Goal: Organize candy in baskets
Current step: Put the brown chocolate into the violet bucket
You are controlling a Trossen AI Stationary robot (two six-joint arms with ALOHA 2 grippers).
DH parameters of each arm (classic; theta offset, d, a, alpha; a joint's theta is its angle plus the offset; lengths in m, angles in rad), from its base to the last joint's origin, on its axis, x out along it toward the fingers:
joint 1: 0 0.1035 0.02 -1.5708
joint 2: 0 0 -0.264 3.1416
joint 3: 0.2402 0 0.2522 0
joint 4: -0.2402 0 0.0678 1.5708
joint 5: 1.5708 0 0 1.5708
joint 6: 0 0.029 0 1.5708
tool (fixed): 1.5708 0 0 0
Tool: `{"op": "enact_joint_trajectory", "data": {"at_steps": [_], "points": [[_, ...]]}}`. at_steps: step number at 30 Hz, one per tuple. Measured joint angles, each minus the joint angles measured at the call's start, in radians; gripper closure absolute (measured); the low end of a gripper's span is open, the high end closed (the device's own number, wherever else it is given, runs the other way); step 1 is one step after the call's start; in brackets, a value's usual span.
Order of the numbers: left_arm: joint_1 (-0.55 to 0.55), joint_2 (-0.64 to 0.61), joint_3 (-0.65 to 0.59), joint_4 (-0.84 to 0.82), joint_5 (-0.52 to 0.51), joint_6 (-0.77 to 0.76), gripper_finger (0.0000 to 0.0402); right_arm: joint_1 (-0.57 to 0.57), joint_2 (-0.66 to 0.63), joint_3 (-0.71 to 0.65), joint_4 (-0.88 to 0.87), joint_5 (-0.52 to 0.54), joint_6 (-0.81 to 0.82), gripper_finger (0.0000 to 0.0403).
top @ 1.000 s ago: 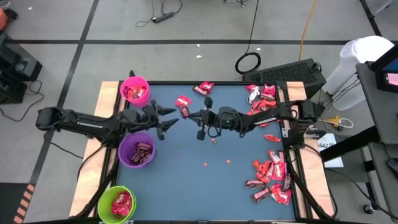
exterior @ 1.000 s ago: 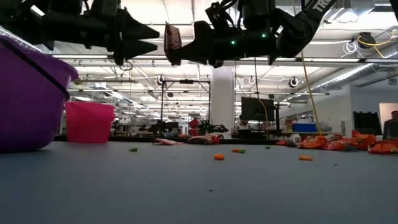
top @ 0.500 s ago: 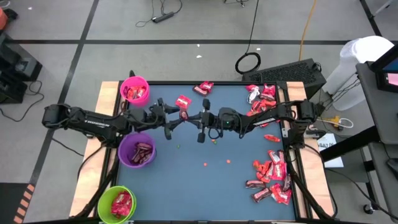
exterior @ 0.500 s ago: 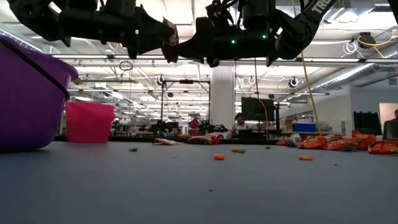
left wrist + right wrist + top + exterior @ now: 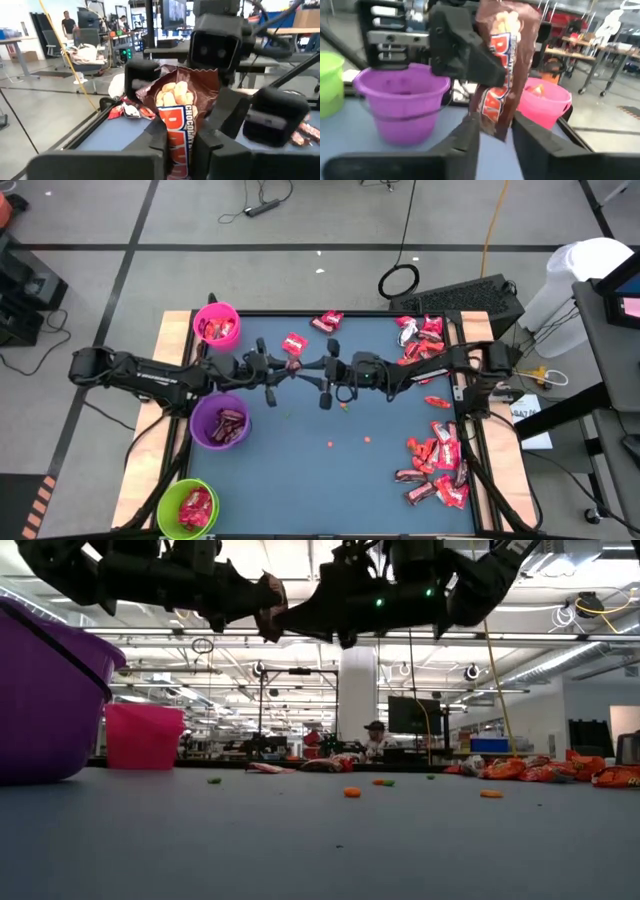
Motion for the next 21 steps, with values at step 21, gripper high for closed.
{"op": "enact_joint_trajectory", "data": {"at_steps": [21], "points": [[-0.155, -0.307, 0.5, -1.459, 0.061, -0.153, 0.035, 0.028, -0.325, 0.0, -0.831, -0.001, 0.057, 0.0218]]}}
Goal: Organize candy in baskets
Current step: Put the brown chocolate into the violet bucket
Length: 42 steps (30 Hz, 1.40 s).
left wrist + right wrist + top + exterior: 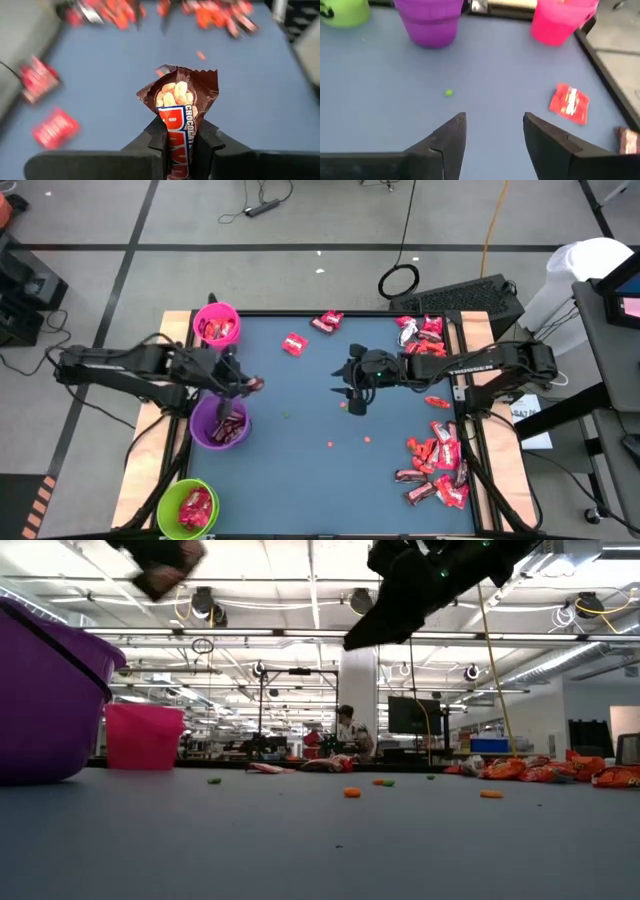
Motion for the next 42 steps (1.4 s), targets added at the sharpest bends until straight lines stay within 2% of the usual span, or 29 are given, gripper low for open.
{"op": "enact_joint_trajectory", "data": {"at_steps": [5, 11, 15, 21, 29, 32, 38, 42], "points": [[-0.033, -0.011, 0.107, -0.304, 0.089, -0.23, 0.035, 0.0, 0.0, 0.0, -0.058, 0.0, 0.022, 0.0223], [-0.041, -0.022, 0.1, -0.489, 0.065, -0.397, 0.035, 0.0, 0.0, 0.0, -0.061, 0.0, 0.021, 0.0229], [-0.041, -0.021, 0.053, -0.499, 0.07, -0.451, 0.035, 0.0, 0.0, 0.0, -0.061, 0.0, 0.019, 0.0236], [-0.041, -0.013, -0.026, -0.499, 0.144, -0.48, 0.0349, -0.002, 0.0, 0.0, -0.061, 0.0, 0.015, 0.0244], [-0.039, -0.01, -0.039, -0.464, 0.121, -0.455, 0.0346, -0.003, 0.0, 0.0, -0.061, 0.01, 0.015, 0.0254], [-0.039, -0.005, -0.039, -0.476, 0.121, -0.462, 0.0324, -0.003, 0.0, 0.0, -0.061, 0.01, 0.015, 0.0255], [-0.039, -0.004, -0.039, -0.47, 0.137, -0.454, 0.0244, -0.003, 0.0, 0.0, -0.064, 0.01, 0.016, 0.0255], [-0.039, -0.004, -0.03, -0.453, 0.14, -0.443, 0.0206, -0.003, 0.001, 0.0, -0.053, 0.01, 0.02, 0.0255]]}}
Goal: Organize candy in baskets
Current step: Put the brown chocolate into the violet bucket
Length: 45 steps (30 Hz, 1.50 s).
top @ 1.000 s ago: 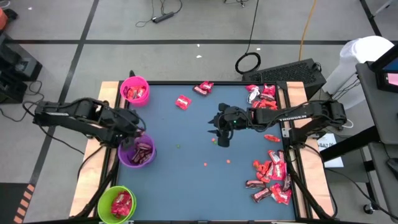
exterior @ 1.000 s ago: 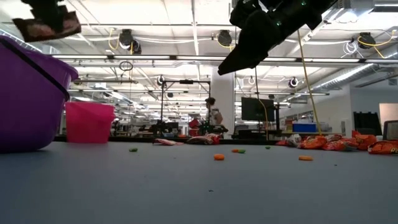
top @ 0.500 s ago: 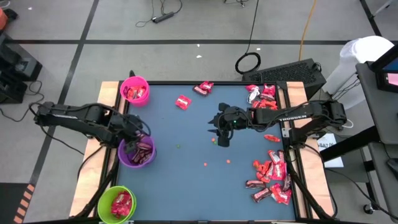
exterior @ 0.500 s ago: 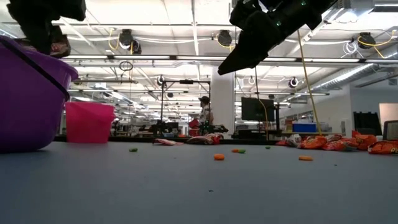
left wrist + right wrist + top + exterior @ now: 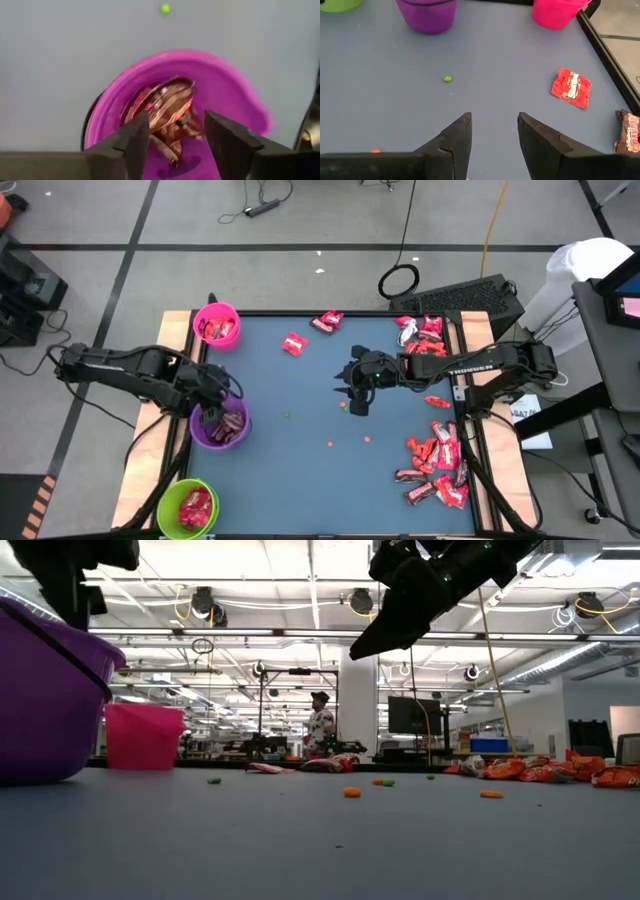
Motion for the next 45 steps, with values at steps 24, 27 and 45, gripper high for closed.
{"op": "enact_joint_trajectory", "data": {"at_steps": [24, 27, 45], "points": [[0.077, 0.209, 0.017, 0.846, -0.523, 0.661, 0.0189, -0.011, 0.0, 0.0, -0.122, -0.006, 0.002, 0.0255], [0.132, 0.298, 0.017, 0.909, -0.502, 0.709, 0.0189, -0.013, 0.0, 0.0, -0.135, -0.006, 0.001, 0.0255], [0.568, 0.819, 0.239, 1.003, -0.102, 0.88, 0.0189, -0.013, 0.0, -0.001, -0.241, -0.005, 0.028, 0.0255]]}}
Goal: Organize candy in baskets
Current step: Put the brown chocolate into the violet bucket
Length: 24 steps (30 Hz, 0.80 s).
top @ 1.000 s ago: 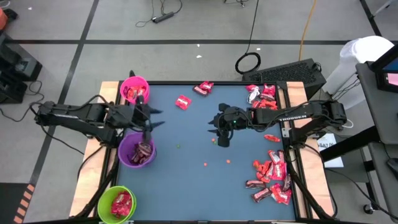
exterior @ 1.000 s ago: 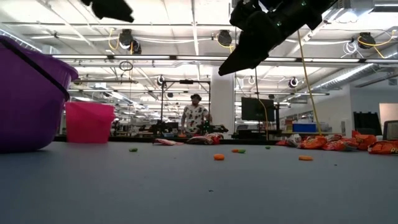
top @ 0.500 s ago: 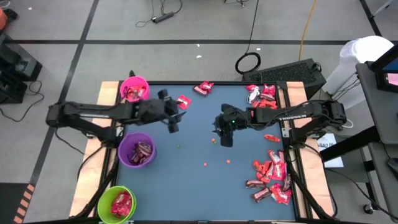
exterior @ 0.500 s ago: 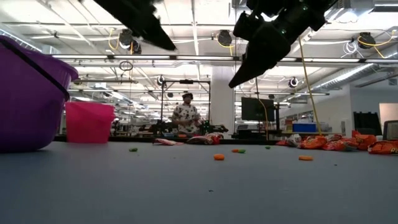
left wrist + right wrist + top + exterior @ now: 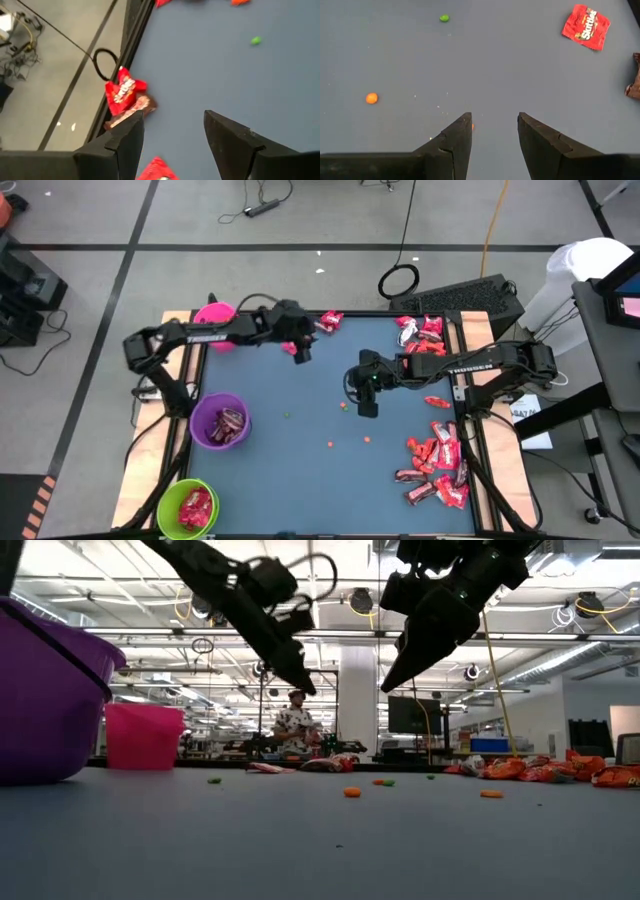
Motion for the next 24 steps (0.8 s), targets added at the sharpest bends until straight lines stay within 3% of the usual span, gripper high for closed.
{"op": "enact_joint_trajectory", "data": {"at_steps": [6, 10, 19, 24], "points": [[0.106, 0.154, 0.132, -0.036, 0.041, 0.028, 0.0189, 0.0, 0.0, 0.0, 0.001, 0.0, 0.0, 0.0255], [0.164, 0.246, 0.194, -0.035, 0.132, 0.036, 0.0189, 0.0, 0.0, 0.0, 0.001, 0.0, 0.0, 0.0255], [0.25, 0.405, 0.267, -0.044, 0.326, 0.031, 0.0189, 0.0, 0.0, 0.0, 0.001, 0.0, 0.0, 0.0255], [0.264, 0.436, 0.277, -0.048, 0.33, 0.123, 0.0189, 0.0, 0.0, 0.0, 0.004, 0.0, 0.0, 0.0255]]}}
